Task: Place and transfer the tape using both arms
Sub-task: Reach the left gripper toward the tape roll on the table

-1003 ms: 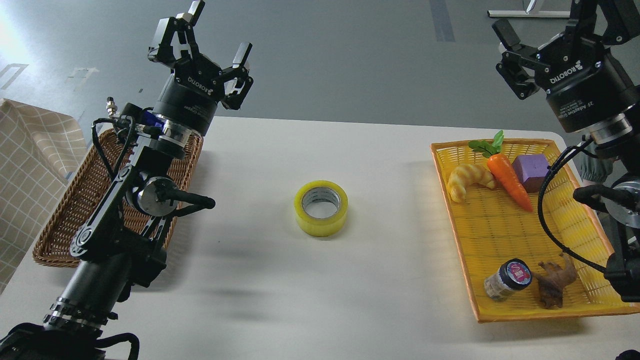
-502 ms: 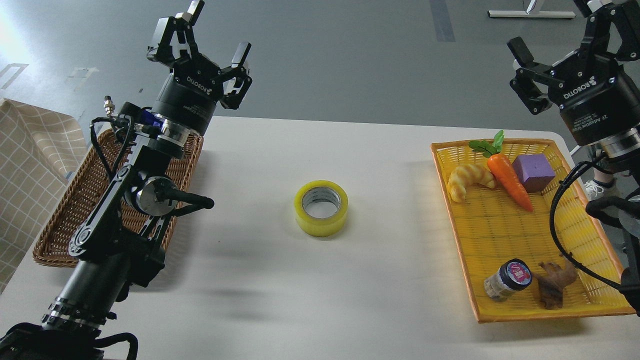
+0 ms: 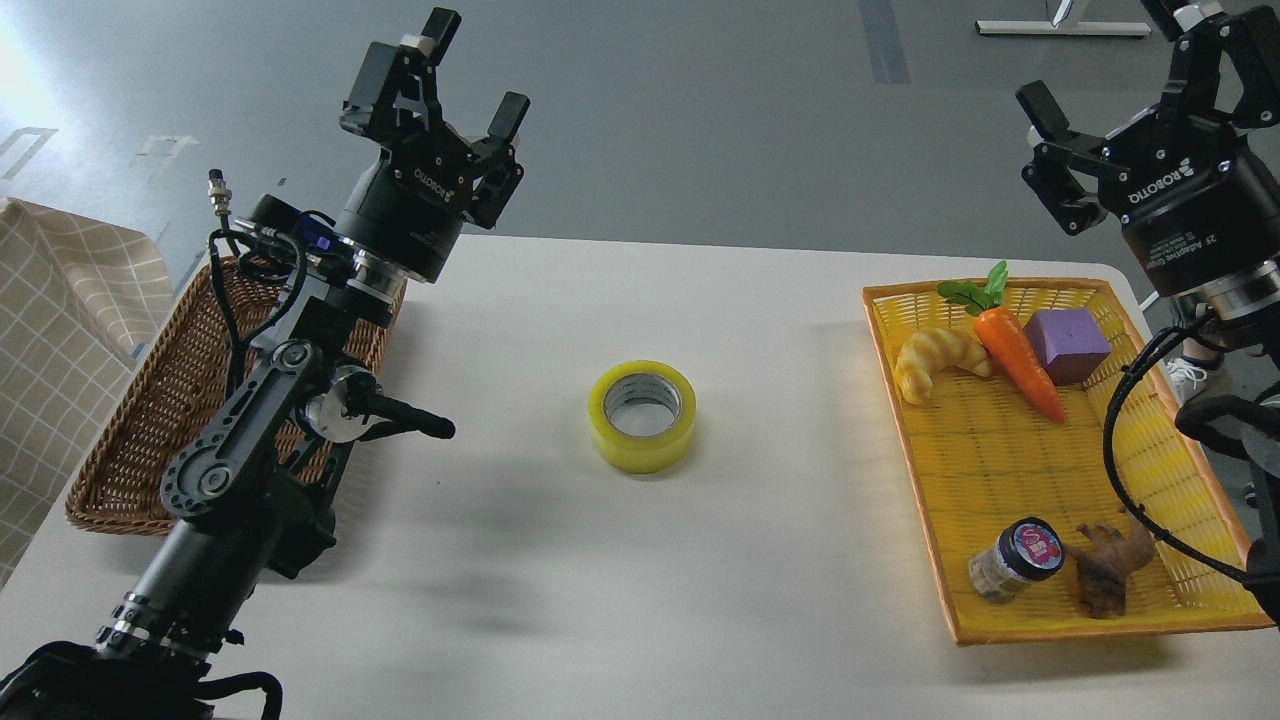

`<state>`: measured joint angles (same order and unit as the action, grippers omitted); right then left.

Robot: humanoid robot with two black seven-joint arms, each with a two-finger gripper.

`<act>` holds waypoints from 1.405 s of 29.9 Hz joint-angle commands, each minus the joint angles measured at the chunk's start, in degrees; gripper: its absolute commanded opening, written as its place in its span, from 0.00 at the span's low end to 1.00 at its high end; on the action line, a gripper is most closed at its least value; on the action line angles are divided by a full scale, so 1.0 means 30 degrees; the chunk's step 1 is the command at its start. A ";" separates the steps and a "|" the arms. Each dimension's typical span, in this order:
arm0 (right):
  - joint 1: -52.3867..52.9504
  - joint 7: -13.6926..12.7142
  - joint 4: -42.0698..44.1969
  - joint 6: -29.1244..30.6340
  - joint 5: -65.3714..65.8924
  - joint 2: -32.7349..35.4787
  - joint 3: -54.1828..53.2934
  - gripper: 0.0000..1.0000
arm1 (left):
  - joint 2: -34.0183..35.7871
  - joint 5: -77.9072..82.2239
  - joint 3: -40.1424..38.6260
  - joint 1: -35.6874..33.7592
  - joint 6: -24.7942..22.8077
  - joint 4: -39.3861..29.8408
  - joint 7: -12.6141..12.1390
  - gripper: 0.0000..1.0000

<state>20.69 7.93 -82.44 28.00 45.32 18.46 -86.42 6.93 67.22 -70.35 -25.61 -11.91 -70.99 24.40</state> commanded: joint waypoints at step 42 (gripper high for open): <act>0.0429 -0.0152 -0.0676 -0.0001 -0.0020 0.0232 -0.0373 1.00 | 0.1088 1.8373 0.8334 -0.0604 0.6752 0.3655 -0.5262 0.98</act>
<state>22.21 7.47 -84.44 28.00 45.26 19.20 -87.41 10.37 123.16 -45.37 -27.19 8.33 -59.85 8.50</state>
